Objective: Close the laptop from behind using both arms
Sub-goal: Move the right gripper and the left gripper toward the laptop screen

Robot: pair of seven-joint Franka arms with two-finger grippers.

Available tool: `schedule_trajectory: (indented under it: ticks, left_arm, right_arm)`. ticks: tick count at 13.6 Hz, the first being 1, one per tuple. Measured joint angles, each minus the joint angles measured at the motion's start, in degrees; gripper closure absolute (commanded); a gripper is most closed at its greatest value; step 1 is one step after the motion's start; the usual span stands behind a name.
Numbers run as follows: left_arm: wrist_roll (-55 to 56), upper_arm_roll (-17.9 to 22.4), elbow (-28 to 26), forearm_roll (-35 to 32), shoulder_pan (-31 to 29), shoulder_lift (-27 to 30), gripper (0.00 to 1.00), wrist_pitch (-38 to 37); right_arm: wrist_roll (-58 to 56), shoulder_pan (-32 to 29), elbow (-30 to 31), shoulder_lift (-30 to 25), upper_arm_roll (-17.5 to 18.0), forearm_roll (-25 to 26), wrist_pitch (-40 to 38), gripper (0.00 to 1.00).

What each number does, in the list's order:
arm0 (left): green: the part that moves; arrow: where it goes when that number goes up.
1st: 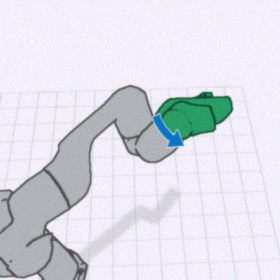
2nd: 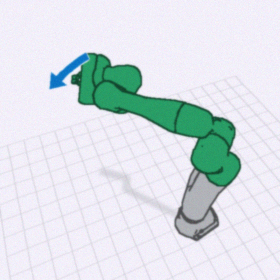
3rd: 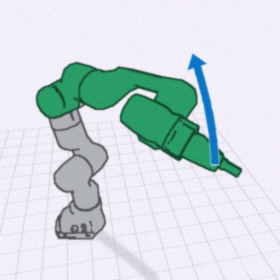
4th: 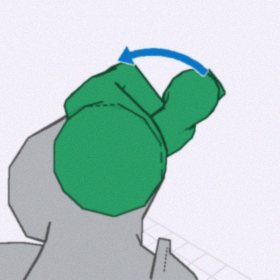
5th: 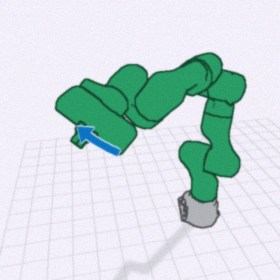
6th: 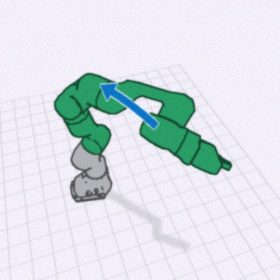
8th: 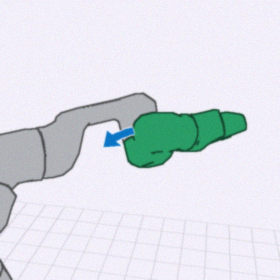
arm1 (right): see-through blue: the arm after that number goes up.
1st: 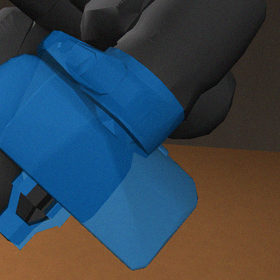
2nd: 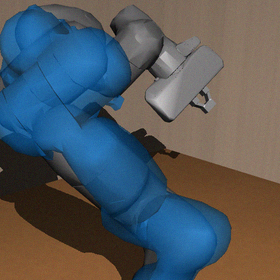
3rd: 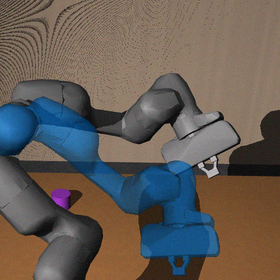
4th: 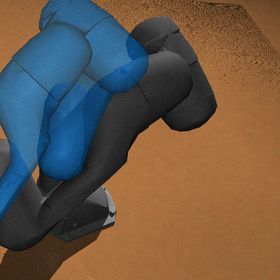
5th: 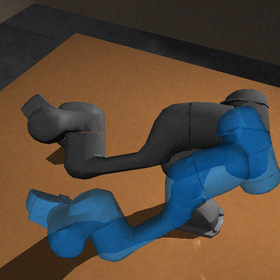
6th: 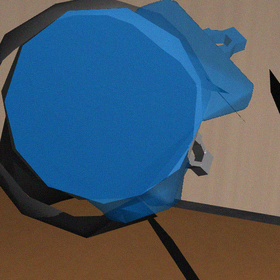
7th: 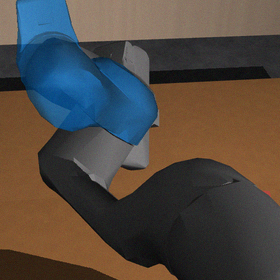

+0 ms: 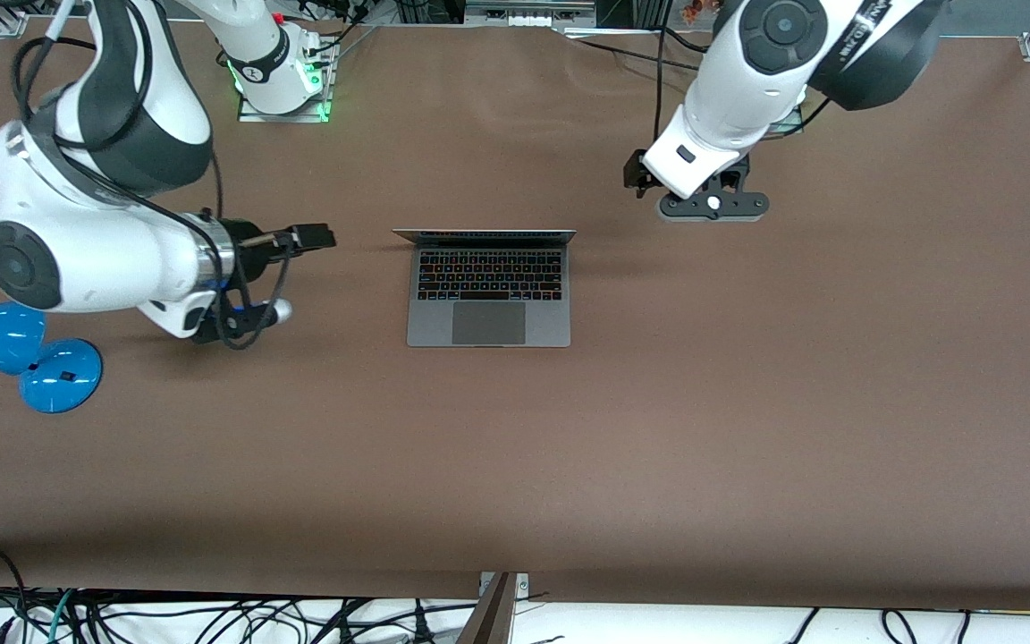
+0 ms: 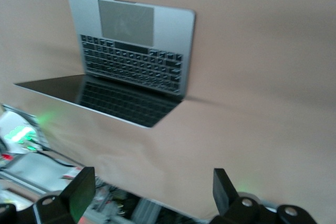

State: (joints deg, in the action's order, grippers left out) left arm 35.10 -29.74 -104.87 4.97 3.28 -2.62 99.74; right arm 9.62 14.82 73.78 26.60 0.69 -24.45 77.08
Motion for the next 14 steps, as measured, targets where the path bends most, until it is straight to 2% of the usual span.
schedule_trajectory:
  ticks: [1, 3, 5, 7, 8, 9, 11, 13, 14]
  left_arm:
    - [1.1, -1.0, -0.7, 0.3, 0.0, 0.1, 0.0, 0.9]
    - [2.6, -2.1, -1.8, 1.8, 0.0, 0.1, 0.0, 2.6]
    - [2.8, -2.1, -3.4, 4.0, -0.1, 0.1, 0.0, 5.6]
    - [2.9, -2.0, -5.4, 5.2, -0.1, 0.0, 0.01, 8.6]
    - [3.4, -2.0, -6.0, 5.6, -0.1, -0.1, 0.08, 9.4]
    - [4.4, -2.2, -6.3, 5.8, -0.1, -0.2, 0.21, 10.2]
    - [7.5, -3.7, -6.6, 5.9, -0.1, -0.7, 0.42, 11.7]
    - [10.7, -5.1, -6.7, 5.9, 0.1, -1.7, 0.59, 13.1]
    - [11.6, -5.4, -6.7, 5.9, 0.3, -2.5, 0.72, 13.9]
  right_arm:
    - [3.9, 1.0, 0.0, 0.6, 0.0, -1.9, 0.0, 0.02]
    - [9.8, 3.3, 0.0, 1.4, 0.0, -4.1, 0.2, 0.17]
    - [12.5, 4.7, 0.0, 1.7, 0.0, -4.9, 0.2, 0.44]
    - [13.8, 4.9, 0.0, 2.3, 0.0, -6.7, 0.2, 0.6]
    - [14.8, 5.1, 0.0, 2.8, 0.0, -7.5, 0.1, 0.7]
    - [15.3, 5.5, 0.0, 3.2, 0.0, -8.2, 0.1, 0.7]
    - [15.8, 7.0, 0.1, 4.2, 0.0, -8.6, 0.1, 0.82]
    - [16.2, 8.6, 0.3, 5.4, 0.1, -8.6, 0.1, 0.85]
    - [16.3, 9.4, 0.4, 6.1, 0.0, -8.6, 0.1, 0.85]
